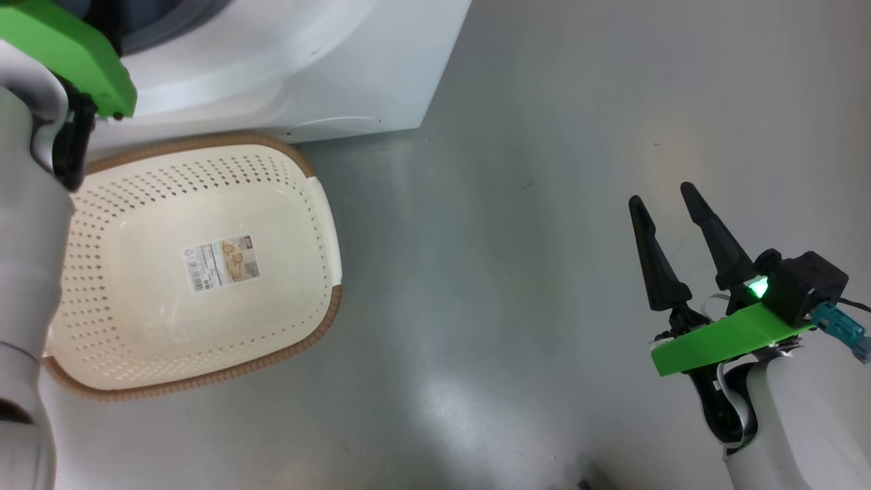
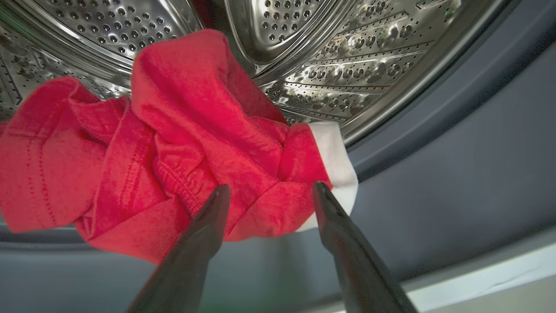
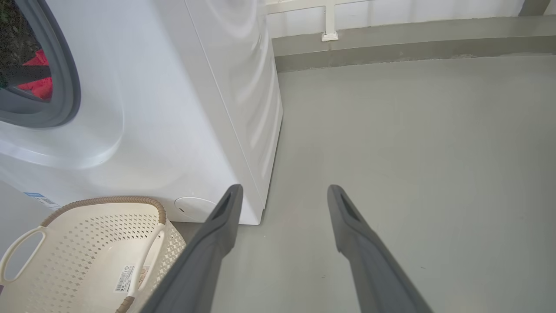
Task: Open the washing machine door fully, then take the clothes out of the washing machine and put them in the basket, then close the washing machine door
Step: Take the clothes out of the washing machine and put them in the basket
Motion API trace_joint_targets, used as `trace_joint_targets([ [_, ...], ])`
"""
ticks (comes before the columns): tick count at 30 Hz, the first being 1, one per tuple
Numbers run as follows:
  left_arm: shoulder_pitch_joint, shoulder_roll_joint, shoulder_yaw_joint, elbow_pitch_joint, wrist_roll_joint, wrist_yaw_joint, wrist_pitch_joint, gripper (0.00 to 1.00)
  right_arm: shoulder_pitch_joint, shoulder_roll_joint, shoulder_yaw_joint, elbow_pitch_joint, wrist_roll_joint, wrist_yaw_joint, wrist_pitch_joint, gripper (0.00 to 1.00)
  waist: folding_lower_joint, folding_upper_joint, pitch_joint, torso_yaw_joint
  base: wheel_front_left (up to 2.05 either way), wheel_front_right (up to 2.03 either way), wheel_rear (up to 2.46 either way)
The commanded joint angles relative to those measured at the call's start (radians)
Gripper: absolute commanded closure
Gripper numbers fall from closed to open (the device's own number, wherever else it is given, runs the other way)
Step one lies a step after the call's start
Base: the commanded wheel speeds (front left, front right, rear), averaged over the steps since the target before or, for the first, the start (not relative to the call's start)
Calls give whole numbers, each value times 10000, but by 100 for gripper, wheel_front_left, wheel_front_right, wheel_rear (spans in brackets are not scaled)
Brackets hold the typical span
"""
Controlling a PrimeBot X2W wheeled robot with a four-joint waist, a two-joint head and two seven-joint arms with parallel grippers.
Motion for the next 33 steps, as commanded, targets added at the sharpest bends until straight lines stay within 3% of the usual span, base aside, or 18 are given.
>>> trace_joint_targets([
  [1,-360,471,-22,-118,-104,-31,40,0,84,11,247,-209,-111,16,-118,0,0,-1,107,-95,0,0,0],
  [18,-813,834,-1522,320,-962,-31,383,0,-46,113,424,-231,-111,16,-118,0,0,-1,256,-373,0,0,0],
  [19,-827,838,-1584,368,-990,-31,378,26,-45,116,425,-237,-114,16,-118,0,0,-1,252,-380,0,0,0],
  [21,-847,838,-1717,449,-1034,-31,370,89,-42,120,424,-242,-121,16,-118,0,0,-1,242,-394,0,0,0],
  [22,-850,838,-1770,478,-1066,-31,343,100,-37,119,425,-240,-126,16,-118,0,0,-1,228,-398,0,0,0],
  [33,-690,773,-2004,666,-1651,-31,-305,100,29,10,400,-205,-149,16,-118,0,0,-1,-81,-263,0,0,0],
])
